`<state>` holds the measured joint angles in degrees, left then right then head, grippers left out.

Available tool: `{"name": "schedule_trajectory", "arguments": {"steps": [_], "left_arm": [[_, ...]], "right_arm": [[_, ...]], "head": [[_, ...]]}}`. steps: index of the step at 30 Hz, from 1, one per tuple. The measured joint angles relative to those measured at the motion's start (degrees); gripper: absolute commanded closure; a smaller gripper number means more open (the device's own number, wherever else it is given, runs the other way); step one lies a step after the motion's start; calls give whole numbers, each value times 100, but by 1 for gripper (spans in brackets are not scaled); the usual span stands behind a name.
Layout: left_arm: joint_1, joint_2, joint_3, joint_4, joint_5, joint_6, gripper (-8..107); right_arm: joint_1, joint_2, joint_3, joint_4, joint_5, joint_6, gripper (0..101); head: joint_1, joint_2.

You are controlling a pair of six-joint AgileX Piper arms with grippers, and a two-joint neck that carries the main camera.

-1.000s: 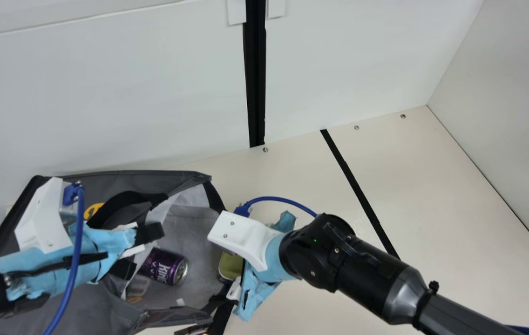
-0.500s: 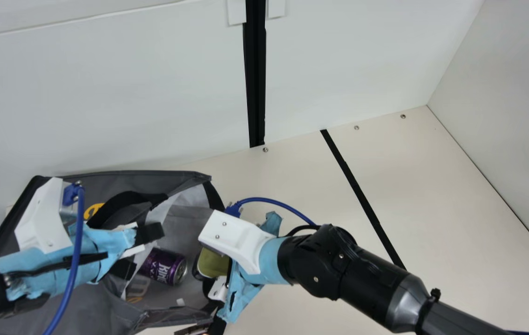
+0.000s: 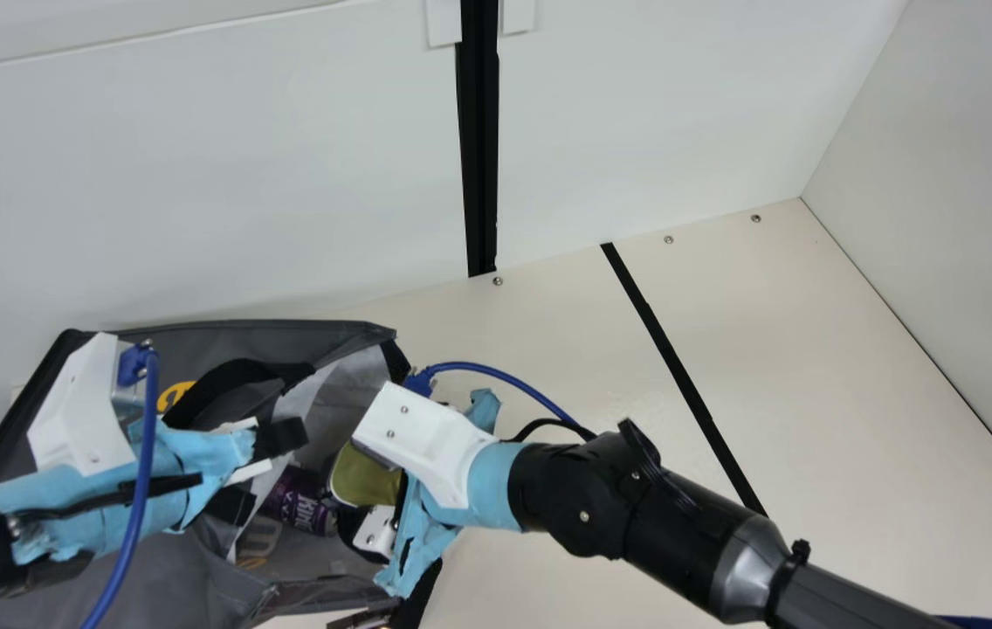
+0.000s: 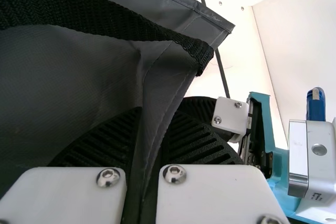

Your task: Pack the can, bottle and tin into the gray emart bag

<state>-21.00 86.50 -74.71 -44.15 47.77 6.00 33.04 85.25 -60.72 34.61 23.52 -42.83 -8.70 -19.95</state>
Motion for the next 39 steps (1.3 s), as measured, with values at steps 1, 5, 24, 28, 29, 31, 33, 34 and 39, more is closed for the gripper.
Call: {"name": "schedule_trajectory", "arguments": {"steps": [1,5,24,28,29,31,33,34,39], "left_arm": [[0,0,0,0,0,0,89],[0,0,0,0,0,0,89],[0,0,0,0,0,0,89],[0,0,0,0,0,0,89],[0,0,0,0,0,0,89],[0,0,0,0,0,0,89],[0,0,0,0,0,0,89],[0,0,0,0,0,0,89],[0,0,0,0,0,0,89]], "right_arm": [[0,17,-5,120,-39,-90,101],[0,138,-46,531,-159,-466,101],[-105,926,-515,2190,-219,-2093,101],[-160,1103,-619,2499,-152,-2419,101],[-165,1149,-639,2554,-145,-2492,101],[-191,1237,-688,2706,-141,-2650,101],[-210,1317,-727,2851,-122,-2811,101],[-221,1360,-745,2931,-112,-2873,101],[-283,1557,-820,3251,-42,-3219,101]], "head": [[0,0],[0,0],[0,0],[0,0],[0,0],[0,9],[9,0],[0,0],[9,0]]}}
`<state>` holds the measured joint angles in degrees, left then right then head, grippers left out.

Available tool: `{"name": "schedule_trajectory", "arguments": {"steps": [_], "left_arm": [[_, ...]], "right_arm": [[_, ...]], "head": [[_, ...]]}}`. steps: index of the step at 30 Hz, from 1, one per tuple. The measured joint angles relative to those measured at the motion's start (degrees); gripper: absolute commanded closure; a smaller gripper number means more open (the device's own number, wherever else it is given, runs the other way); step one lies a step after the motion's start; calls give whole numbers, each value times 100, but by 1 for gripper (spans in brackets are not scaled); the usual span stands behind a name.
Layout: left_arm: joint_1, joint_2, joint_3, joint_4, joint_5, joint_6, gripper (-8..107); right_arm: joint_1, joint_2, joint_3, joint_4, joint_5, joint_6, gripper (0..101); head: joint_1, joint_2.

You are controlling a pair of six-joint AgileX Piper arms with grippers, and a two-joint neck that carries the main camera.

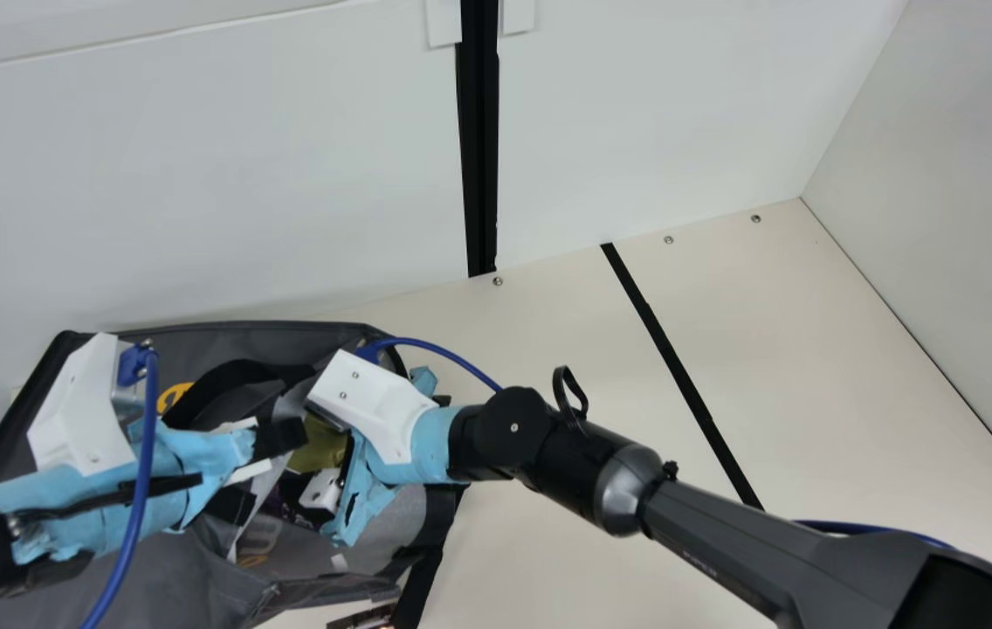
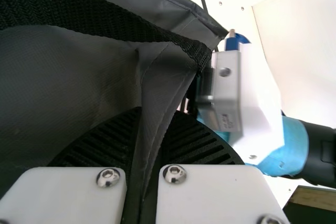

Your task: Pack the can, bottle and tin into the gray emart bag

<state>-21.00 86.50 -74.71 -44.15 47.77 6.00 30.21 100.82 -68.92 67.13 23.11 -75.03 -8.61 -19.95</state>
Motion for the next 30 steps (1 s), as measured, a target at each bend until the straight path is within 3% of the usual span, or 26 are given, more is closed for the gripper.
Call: {"name": "schedule_trajectory", "arguments": {"steps": [23,30], "left_arm": [[0,0,0,0,-11,0,89],[0,0,0,0,-11,0,89]], "right_arm": [[-272,563,-21,951,90,-1082,101],[-321,614,21,1249,85,-1310,78]], "head": [[-9,0],[-9,9]]}}
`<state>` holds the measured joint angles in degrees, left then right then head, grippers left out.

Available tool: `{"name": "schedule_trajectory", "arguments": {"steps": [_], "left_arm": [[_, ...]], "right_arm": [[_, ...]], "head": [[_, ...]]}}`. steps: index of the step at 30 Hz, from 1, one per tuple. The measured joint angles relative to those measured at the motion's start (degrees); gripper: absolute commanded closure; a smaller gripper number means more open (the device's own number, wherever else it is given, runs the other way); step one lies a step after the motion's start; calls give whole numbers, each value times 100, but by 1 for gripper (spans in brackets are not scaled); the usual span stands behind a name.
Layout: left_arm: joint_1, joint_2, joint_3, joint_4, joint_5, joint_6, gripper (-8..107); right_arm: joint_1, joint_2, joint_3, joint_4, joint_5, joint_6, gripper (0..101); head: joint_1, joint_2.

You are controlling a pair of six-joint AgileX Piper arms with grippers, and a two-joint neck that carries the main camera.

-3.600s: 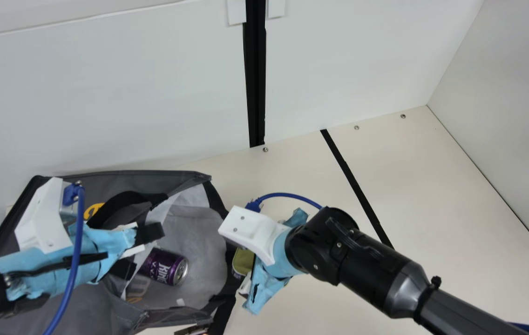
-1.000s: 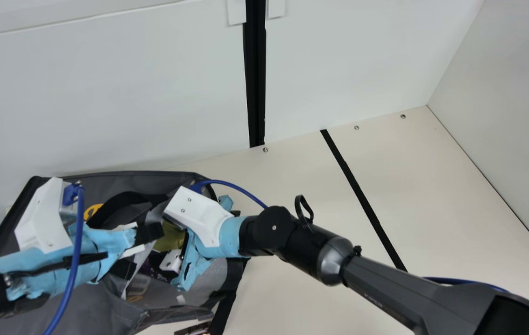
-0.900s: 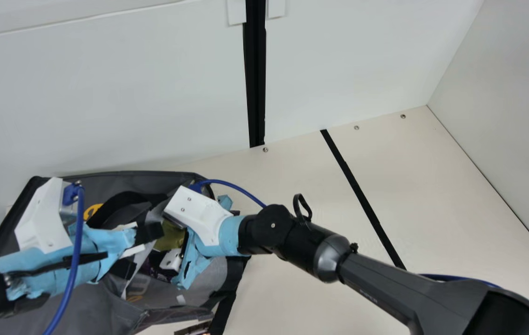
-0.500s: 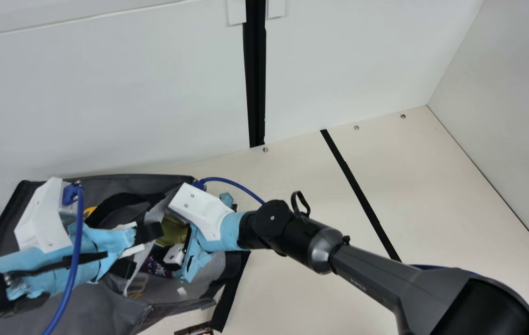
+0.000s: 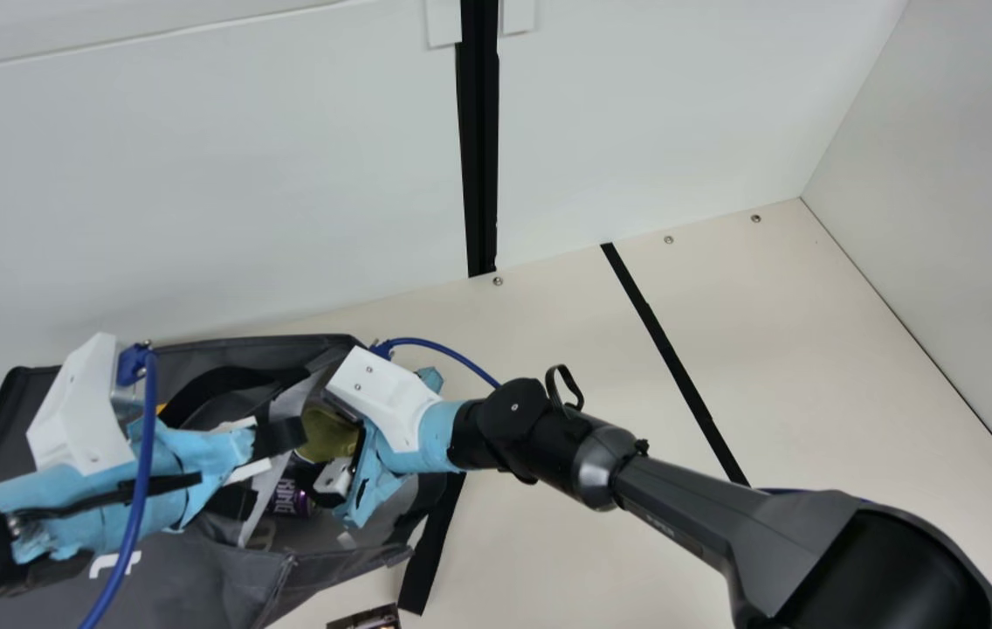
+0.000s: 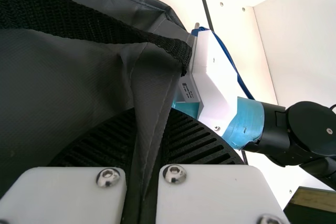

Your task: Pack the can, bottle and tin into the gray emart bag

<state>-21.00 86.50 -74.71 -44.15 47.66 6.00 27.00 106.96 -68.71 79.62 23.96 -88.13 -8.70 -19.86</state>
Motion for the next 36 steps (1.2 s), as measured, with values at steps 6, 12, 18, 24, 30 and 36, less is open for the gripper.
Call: {"name": "schedule_trajectory", "arguments": {"steps": [6,12,18,24,30,36], "left_arm": [[0,0,0,0,0,0,89],[0,0,0,0,0,0,89],[0,0,0,0,11,0,89],[0,0,0,0,11,0,89],[0,0,0,0,11,0,89],[0,0,0,0,11,0,89]], "right_arm": [[-32,11,19,155,-6,-112,58],[-78,-57,57,196,4,-124,38],[-78,-163,124,226,88,-124,18],[-79,-291,224,220,86,-139,10],[-116,-478,373,170,54,-134,10],[-129,-719,557,46,-5,-30,10]], "head": [[0,-9],[0,-9],[0,-9],[9,0],[9,0],[0,-9]]}}
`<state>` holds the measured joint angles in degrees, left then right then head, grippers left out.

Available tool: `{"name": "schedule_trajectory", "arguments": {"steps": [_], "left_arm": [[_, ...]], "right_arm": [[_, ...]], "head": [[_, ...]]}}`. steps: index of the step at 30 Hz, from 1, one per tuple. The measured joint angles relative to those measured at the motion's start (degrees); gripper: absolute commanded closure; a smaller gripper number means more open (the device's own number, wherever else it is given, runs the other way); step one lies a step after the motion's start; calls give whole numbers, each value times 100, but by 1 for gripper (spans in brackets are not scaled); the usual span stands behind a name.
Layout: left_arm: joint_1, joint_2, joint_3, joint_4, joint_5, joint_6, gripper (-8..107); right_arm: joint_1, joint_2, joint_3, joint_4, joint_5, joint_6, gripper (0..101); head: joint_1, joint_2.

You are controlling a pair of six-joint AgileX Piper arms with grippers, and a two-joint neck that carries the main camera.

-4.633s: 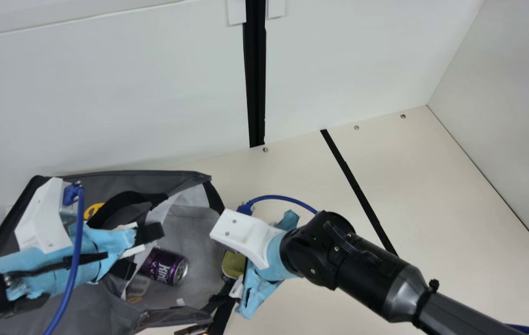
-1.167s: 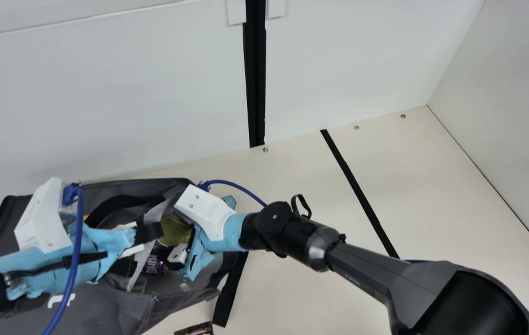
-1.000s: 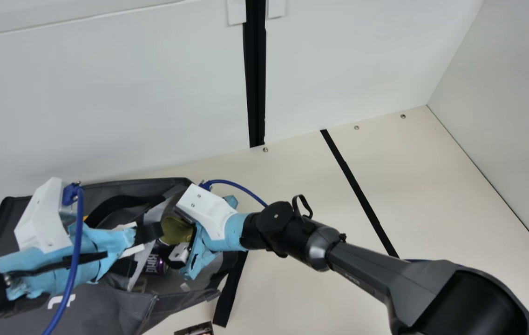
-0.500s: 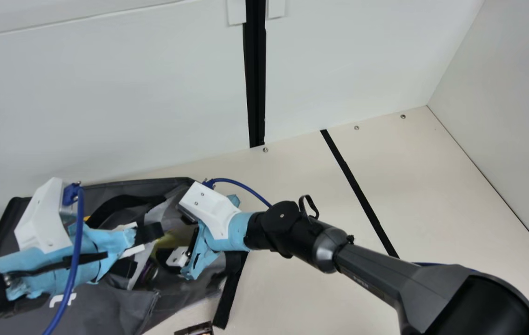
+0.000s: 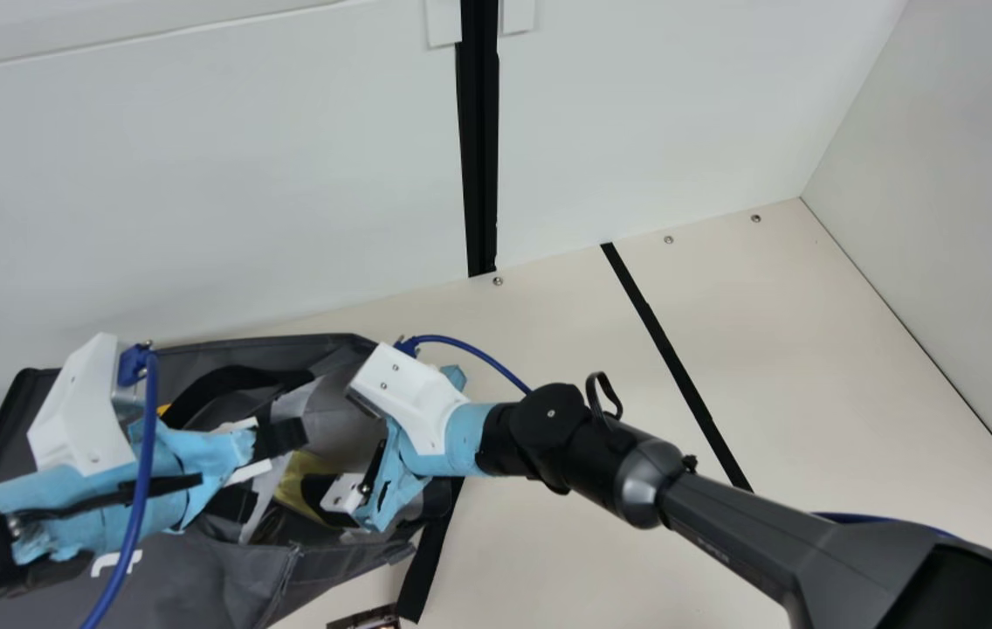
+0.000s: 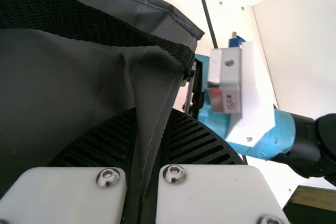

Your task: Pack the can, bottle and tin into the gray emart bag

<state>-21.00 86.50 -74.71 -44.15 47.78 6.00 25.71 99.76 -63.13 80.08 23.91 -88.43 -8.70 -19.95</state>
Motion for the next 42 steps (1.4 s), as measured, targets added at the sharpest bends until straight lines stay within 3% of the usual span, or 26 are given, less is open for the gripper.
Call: {"name": "schedule_trajectory", "arguments": {"steps": [18,42], "left_arm": [[0,0,0,0,0,0,89],[0,0,0,0,0,0,89]], "right_arm": [[24,-889,605,-591,-305,609,10],[-247,-2024,1231,-2085,-478,1981,10]], "head": [[0,9],[0,0]]}}
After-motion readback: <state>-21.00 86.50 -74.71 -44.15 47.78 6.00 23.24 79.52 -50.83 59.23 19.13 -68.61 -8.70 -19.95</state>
